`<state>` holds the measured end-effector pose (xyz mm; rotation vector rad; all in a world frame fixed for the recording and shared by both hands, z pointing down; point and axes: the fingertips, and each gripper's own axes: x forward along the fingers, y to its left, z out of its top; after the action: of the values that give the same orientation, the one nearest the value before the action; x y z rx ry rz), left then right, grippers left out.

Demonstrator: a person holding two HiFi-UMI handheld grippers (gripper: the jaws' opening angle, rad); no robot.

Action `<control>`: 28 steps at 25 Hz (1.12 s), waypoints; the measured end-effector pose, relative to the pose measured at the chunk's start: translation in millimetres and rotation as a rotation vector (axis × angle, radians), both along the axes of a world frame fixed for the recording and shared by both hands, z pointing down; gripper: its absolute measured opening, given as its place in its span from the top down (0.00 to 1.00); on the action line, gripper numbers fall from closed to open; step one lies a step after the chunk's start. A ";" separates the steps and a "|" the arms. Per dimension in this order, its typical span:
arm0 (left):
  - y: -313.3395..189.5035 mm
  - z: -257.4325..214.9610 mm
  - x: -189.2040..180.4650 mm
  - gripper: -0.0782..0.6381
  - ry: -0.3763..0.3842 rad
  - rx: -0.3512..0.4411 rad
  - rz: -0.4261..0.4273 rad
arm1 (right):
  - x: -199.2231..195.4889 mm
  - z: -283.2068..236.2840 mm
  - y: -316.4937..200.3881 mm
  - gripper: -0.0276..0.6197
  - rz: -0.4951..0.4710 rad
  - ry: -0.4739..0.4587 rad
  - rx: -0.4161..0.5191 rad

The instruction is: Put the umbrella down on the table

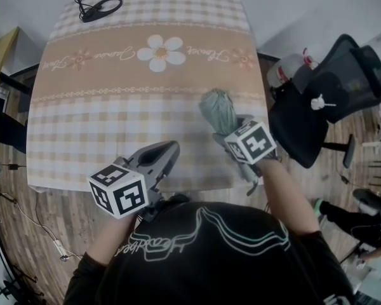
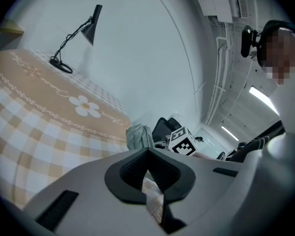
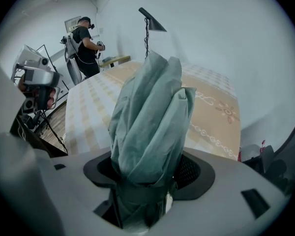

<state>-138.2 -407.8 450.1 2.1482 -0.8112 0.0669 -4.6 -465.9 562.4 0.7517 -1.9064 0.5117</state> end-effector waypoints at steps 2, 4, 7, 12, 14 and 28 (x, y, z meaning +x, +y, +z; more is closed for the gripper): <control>0.0 -0.2 -1.4 0.90 0.001 0.001 -0.003 | -1.2 8.3 -3.3 0.49 0.005 0.015 -0.021; -0.2 -0.8 -3.7 0.90 0.001 0.001 -0.005 | -2.1 16.1 -5.7 0.49 0.006 0.033 -0.045; -2.1 -1.6 -8.3 0.90 -0.002 0.004 -0.012 | -4.5 28.1 -8.5 0.49 -0.005 0.062 -0.090; -4.9 -0.3 -12.1 0.90 -0.002 0.002 -0.021 | -6.1 46.8 -13.6 0.49 0.002 0.085 -0.154; -5.8 -0.2 -12.3 0.90 0.001 0.001 -0.020 | -6.1 50.8 -15.7 0.49 0.013 0.090 -0.172; -9.0 -2.4 -14.8 0.90 0.011 0.003 -0.023 | -8.3 62.5 -13.2 0.49 0.019 0.102 -0.232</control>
<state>-153.0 -416.8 447.7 2.1403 -0.8305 0.0420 -12.9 -479.1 624.9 0.6322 -1.7114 0.6809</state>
